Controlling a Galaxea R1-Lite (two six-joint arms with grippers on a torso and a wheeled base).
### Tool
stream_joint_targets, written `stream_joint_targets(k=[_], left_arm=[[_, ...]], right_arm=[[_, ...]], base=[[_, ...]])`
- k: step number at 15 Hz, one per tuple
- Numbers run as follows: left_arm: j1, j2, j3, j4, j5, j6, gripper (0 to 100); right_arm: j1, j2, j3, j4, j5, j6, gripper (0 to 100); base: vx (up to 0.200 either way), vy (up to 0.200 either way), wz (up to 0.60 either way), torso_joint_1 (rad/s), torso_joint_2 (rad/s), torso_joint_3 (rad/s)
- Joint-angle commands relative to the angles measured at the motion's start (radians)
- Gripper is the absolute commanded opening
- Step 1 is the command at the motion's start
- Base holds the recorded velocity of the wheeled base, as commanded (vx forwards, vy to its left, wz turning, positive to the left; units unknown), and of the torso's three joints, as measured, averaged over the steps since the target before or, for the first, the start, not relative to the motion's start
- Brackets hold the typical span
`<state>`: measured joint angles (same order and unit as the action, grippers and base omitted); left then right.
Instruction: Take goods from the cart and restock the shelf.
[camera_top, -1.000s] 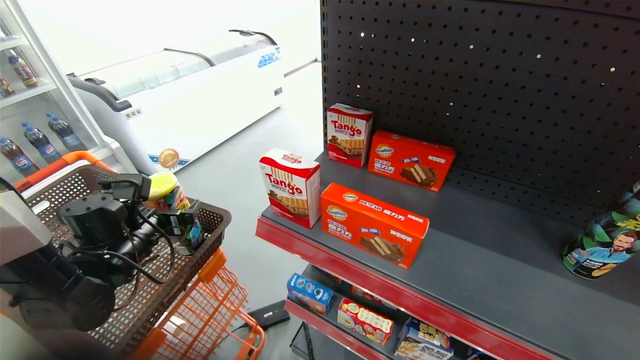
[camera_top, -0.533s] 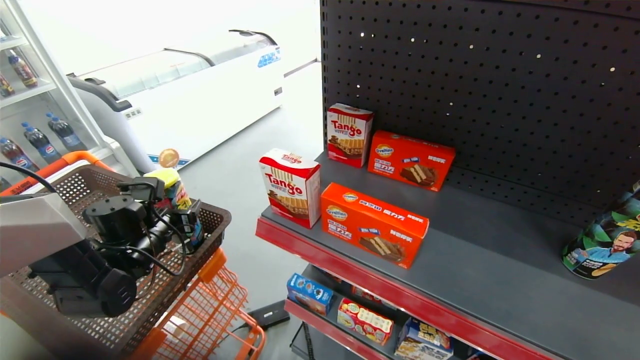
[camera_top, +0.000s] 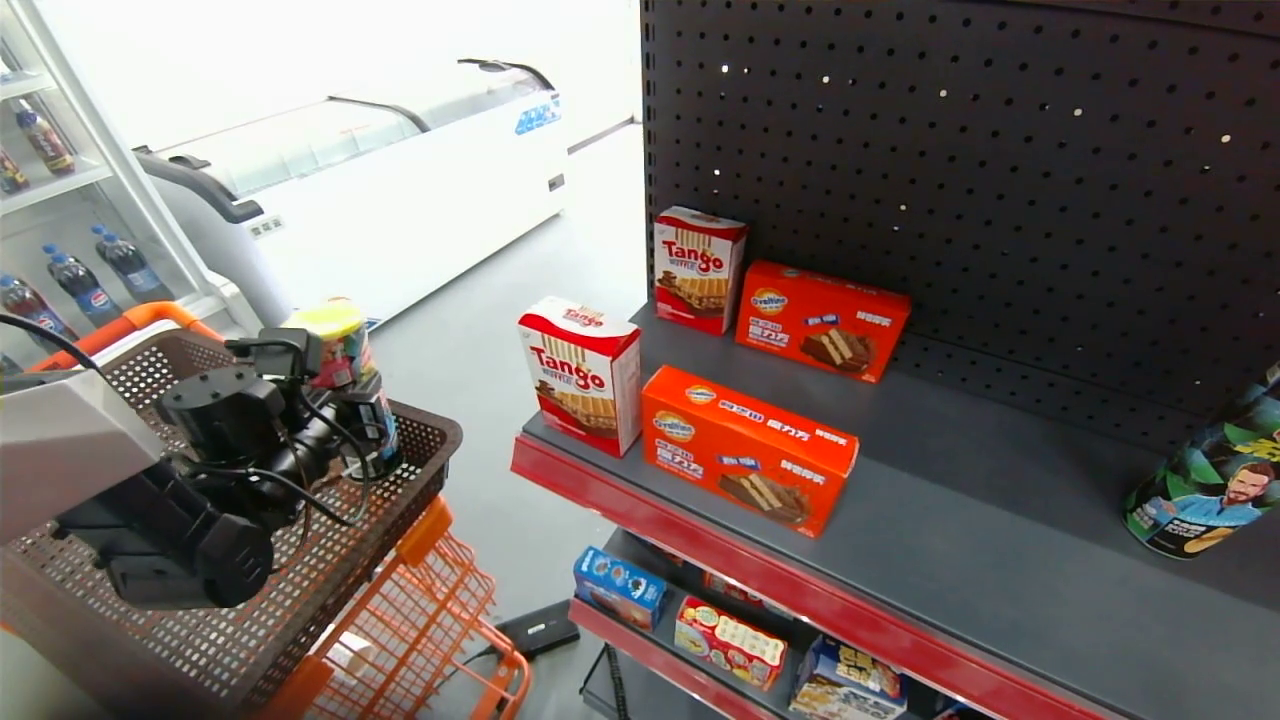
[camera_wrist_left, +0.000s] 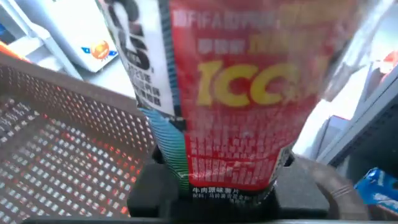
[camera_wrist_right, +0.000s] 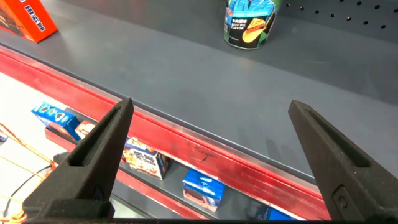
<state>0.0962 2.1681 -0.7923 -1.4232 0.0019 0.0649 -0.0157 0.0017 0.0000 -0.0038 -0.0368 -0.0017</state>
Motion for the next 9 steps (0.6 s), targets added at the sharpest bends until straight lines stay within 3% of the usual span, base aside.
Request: stream_joint_targets(k=[1, 2, 4, 9], left_arm=[[-0.004, -0.163, 0.019, 0.07, -0.02, 0.001, 0], [-0.003, -0.251, 0.01, 0.127, -0.065, 0.0, 0], [-0.004, -0.338, 0.024, 0.159, -0.099, 0.001, 0], [-0.124, -0.689, 0.133, 0.517, -0.123, -0.002, 0]], right_arm=[[0.0, 0.001, 0.0, -0.001, 0.0, 0.0, 100], [0.0, 0.0, 0.0, -0.001, 0.0, 0.0, 100], [0.0, 0.0, 0.0, -0.001, 0.0, 0.0, 100], [0.0, 0.001, 0.0, -0.001, 0.0, 0.0, 100]], base=[[0.0, 0.0, 0.0, 0.0, 0.0, 0.0], [0.0, 0.0, 0.0, 0.0, 0.0, 0.0], [0.0, 0.0, 0.0, 0.0, 0.0, 0.0], [0.0, 0.0, 0.0, 0.0, 0.0, 0.0]])
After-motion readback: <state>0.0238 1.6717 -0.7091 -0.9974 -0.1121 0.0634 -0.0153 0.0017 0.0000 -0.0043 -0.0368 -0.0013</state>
